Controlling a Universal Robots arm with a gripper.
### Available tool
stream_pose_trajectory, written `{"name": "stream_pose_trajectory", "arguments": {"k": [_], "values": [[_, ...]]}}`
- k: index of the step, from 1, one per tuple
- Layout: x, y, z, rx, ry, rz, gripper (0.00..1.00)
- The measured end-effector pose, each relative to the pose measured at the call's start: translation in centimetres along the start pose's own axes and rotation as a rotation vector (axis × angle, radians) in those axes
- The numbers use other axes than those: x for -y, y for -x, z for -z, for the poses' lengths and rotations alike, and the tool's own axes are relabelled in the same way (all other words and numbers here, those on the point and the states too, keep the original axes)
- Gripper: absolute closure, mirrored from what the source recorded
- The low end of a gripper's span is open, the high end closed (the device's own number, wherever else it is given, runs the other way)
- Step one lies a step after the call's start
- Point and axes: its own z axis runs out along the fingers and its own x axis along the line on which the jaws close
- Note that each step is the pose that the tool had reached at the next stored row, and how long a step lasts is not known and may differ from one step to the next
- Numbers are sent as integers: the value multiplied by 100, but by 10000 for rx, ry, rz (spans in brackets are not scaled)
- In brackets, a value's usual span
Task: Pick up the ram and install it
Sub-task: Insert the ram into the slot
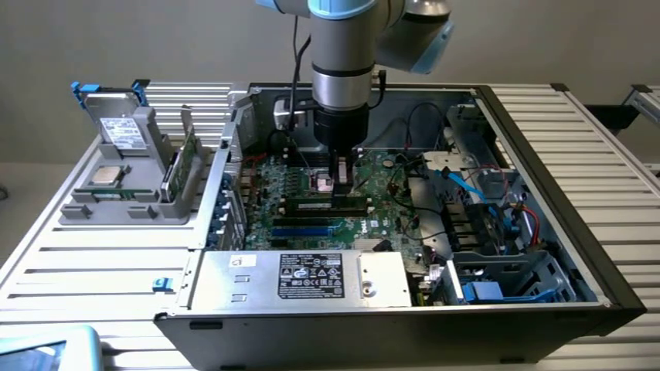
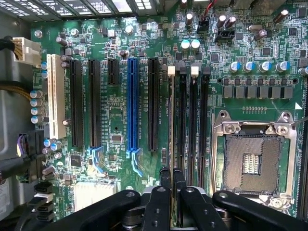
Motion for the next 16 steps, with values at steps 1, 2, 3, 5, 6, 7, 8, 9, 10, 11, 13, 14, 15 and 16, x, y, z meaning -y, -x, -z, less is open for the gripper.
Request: {"name": "stream_pose_trajectory", "arguments": {"k": [1,2,3,5,6,7,8,9,10,11,13,14,15,16], "values": [[-1,-3,0,-1,0,1,86],[-1,-4,0,0,0,0,86],[-1,-4,-1,0,0,0,86],[-2,-4,-8,1,-8,1,86],[-2,-4,-10,-1,-10,1,86],[-2,-4,-12,-3,-11,0,86],[-2,-3,-14,-2,-14,-1,86],[-2,-3,-15,-1,-16,-1,86],[-2,-3,-16,-2,-16,-1,86],[-3,-3,-16,-2,-18,-1,86],[-3,-3,-17,-1,-22,-2,86],[-3,-3,-17,-1,-24,-2,86],[-3,-2,-17,0,-27,-3,86],[-3,-2,-17,0,-29,-3,86]]}}
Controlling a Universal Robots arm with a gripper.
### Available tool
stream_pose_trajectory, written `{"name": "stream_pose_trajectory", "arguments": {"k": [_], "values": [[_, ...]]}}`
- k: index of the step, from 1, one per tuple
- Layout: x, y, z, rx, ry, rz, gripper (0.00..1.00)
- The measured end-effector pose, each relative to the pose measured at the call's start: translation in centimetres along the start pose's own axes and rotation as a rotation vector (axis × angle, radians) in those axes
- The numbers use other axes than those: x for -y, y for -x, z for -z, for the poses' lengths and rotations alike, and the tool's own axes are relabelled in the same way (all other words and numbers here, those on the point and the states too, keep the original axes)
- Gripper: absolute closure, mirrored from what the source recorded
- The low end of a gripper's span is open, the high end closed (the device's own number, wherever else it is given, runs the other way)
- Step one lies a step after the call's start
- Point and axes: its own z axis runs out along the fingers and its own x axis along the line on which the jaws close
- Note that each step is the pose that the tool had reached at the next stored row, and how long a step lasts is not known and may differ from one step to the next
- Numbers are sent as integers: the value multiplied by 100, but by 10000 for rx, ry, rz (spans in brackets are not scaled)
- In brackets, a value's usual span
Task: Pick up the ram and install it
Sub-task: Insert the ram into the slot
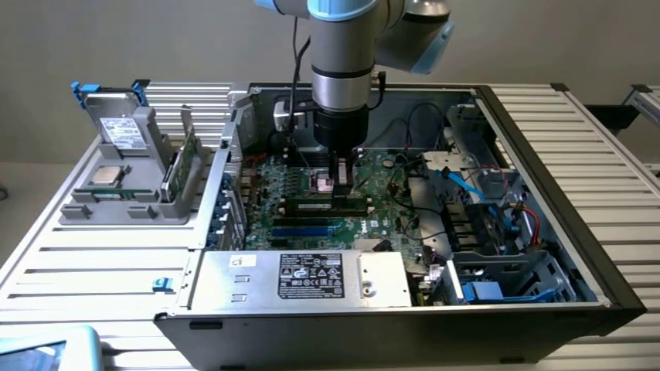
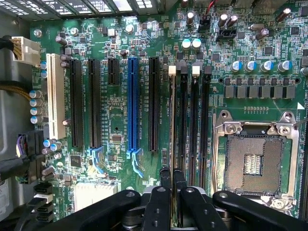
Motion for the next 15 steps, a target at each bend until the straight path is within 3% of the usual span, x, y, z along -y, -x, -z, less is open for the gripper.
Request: {"name": "stream_pose_trajectory", "arguments": {"k": [3,4,8,15], "values": [[-1,0,0,0,-4,0,84],[-1,0,0,0,-5,0,78],[0,-2,13,-3,-4,-1,78],[78,-32,225,-2,62,9,78]]}}
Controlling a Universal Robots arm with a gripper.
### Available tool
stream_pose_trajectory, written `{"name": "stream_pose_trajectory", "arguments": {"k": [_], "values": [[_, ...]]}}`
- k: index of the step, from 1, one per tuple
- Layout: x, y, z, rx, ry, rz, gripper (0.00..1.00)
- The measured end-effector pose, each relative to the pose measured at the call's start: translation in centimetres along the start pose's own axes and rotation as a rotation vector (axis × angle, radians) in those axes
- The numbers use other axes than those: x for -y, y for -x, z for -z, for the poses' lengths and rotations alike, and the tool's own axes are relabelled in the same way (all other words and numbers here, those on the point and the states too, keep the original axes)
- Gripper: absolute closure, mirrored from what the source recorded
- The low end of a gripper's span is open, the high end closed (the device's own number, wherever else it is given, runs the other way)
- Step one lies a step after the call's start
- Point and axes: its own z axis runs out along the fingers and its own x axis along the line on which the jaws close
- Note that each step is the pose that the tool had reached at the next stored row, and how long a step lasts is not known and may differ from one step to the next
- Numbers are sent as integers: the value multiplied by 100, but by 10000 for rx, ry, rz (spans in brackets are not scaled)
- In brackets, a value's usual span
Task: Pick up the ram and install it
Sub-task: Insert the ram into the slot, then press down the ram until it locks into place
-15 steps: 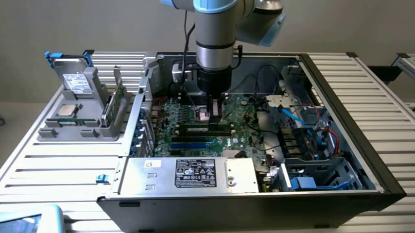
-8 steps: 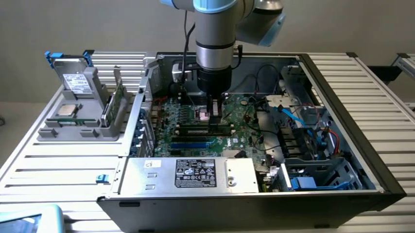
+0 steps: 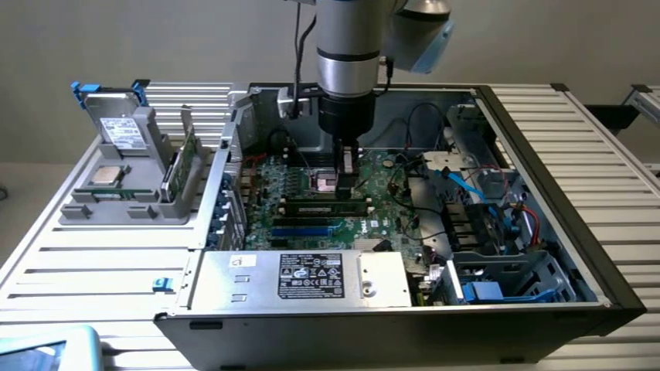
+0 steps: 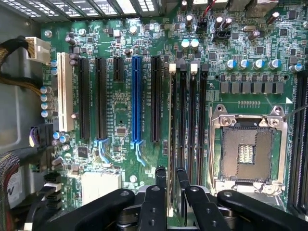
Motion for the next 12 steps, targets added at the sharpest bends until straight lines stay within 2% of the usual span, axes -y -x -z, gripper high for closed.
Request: {"name": "stream_pose_trajectory", "arguments": {"k": [3,12], "values": [[25,-5,38,-1,37,4,78],[25,-6,39,-18,38,5,78]]}}
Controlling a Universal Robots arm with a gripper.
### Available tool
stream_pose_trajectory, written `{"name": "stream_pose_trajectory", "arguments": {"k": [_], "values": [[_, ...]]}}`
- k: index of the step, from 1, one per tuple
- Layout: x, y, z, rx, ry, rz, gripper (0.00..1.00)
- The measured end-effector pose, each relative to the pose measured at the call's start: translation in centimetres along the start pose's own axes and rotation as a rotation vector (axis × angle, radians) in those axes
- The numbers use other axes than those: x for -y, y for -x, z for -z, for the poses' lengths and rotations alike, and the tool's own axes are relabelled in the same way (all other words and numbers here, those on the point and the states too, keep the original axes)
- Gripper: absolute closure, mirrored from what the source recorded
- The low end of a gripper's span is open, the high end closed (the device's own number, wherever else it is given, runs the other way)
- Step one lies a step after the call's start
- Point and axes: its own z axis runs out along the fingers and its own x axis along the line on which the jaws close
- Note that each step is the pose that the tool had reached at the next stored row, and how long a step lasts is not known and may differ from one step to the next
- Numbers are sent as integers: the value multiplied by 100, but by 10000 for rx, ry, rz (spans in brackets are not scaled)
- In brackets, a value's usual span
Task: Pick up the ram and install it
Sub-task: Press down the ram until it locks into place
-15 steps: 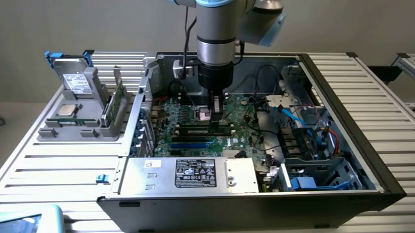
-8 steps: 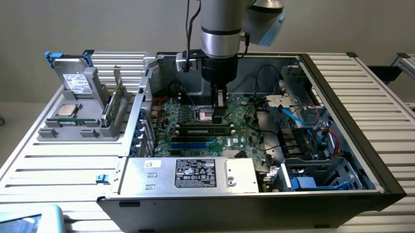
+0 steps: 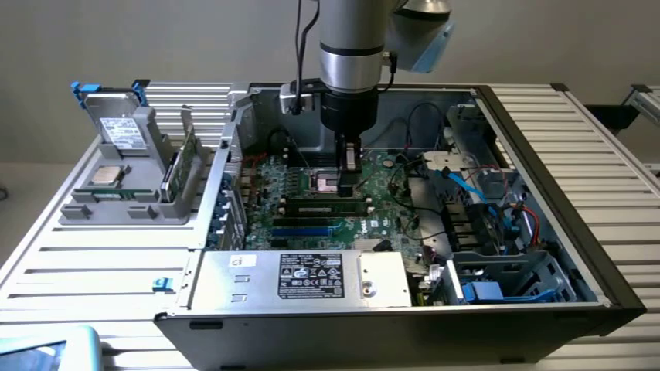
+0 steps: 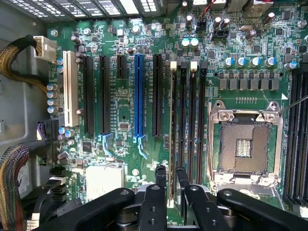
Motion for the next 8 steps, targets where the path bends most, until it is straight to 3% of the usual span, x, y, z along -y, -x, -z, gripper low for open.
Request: {"name": "stream_pose_trajectory", "arguments": {"k": [4,6,8], "values": [[0,0,0,-6,0,0,80],[0,0,0,-6,0,0,89],[0,0,0,-6,0,-1,89]]}}
